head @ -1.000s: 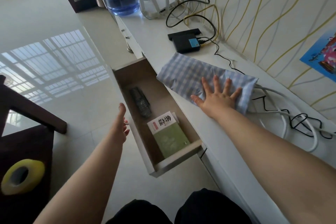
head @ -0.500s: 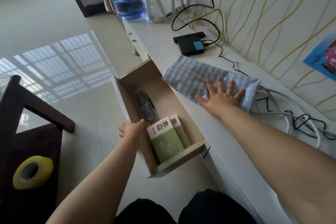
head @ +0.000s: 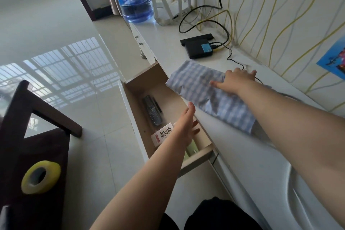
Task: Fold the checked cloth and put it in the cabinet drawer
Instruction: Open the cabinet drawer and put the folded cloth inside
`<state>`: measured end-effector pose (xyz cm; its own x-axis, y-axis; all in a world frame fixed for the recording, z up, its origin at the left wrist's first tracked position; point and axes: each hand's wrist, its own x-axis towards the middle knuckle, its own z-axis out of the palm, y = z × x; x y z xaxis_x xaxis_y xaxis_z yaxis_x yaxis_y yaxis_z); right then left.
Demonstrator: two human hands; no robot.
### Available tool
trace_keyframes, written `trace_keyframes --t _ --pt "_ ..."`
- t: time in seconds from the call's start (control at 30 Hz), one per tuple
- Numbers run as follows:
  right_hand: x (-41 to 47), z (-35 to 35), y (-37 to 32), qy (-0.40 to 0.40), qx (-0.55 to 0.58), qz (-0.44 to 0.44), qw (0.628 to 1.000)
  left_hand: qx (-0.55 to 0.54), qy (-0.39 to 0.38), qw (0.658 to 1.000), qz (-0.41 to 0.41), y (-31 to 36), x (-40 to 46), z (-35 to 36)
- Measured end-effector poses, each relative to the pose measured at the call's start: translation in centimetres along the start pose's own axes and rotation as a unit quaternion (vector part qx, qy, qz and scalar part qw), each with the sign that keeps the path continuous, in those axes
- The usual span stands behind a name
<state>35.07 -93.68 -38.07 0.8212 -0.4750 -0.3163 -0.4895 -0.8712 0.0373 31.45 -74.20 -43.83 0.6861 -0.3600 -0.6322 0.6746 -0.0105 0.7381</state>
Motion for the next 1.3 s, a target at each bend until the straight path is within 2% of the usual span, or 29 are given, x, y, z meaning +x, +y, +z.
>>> trace_keyframes --t 0.13,0.23,0.3,0.4,0.5,0.57,0.7,0.83,1.0,1.07,1.1,1.13,1.2,1.23,1.27,1.3 --pt "-1.1 0.1 -1.2 -0.014 -0.015 -0.044 0.999 -0.025 0.002 0.999 0.019 0.0 -0.2 -1.1" --pt "-2.3 1.2 -1.9 -0.018 0.046 -0.076 0.996 -0.094 0.003 0.994 0.048 -0.2 -0.6 -2.0" --pt "-3.2 2.3 -2.2 -0.005 0.11 -0.059 0.992 -0.127 0.005 0.991 0.041 -0.2 -0.7 -3.0" --pt "-5.0 4.2 -2.2 -0.006 0.212 -0.012 0.977 -0.111 -0.004 0.994 -0.001 0.1 -1.1 -5.0" --pt "-7.2 5.7 -2.6 -0.048 0.252 -0.001 0.967 -0.107 -0.032 0.994 0.004 0.8 -1.5 -6.8" --pt "-8.5 5.8 -3.3 -0.1 0.32 0.004 0.942 -0.12 -0.046 0.992 0.011 1.2 -1.9 -7.8" --pt "-10.2 5.4 -4.4 -0.22 0.485 -0.004 0.846 -0.14 -0.068 0.988 0.014 1.6 -2.3 -9.9" --pt "-11.3 5.2 -5.8 -0.282 0.583 -0.002 0.762 -0.163 -0.067 0.984 0.001 2.1 -3.1 -11.4" --pt "-12.4 7.8 -8.0 -0.409 0.748 -0.007 0.523 -0.184 -0.094 0.978 -0.009 2.9 -4.2 -12.8" --pt "-12.5 7.6 -8.7 -0.424 0.786 -0.009 0.45 -0.194 -0.089 0.977 -0.008 2.9 -4.5 -13.3" --pt "-12.5 7.1 -9.0 -0.417 0.793 -0.015 0.444 -0.2 -0.082 0.976 -0.008 3.0 -4.6 -13.6" --pt "-12.5 6.3 -9.3 -0.41 0.788 -0.031 0.458 -0.199 -0.068 0.977 -0.012 2.9 -4.4 -14.2" --pt "-11.9 4.4 -10.0 -0.364 0.757 -0.054 0.539 -0.196 -0.058 0.978 -0.034 2.9 -4.4 -15.1" --pt "-11.6 3.4 -10.5 -0.325 0.729 -0.076 0.598 -0.178 -0.049 0.982 -0.051 2.8 -4.5 -15.2" --pt "-11.2 2.6 -11.1 -0.272 0.681 -0.103 0.672 -0.127 -0.026 0.99 -0.052 2.8 -4.5 -15.1" --pt "-11.2 1.8 -11.8 -0.218 0.608 -0.133 0.751 -0.051 0.032 0.998 -0.034 2.9 -4.1 -15.1"
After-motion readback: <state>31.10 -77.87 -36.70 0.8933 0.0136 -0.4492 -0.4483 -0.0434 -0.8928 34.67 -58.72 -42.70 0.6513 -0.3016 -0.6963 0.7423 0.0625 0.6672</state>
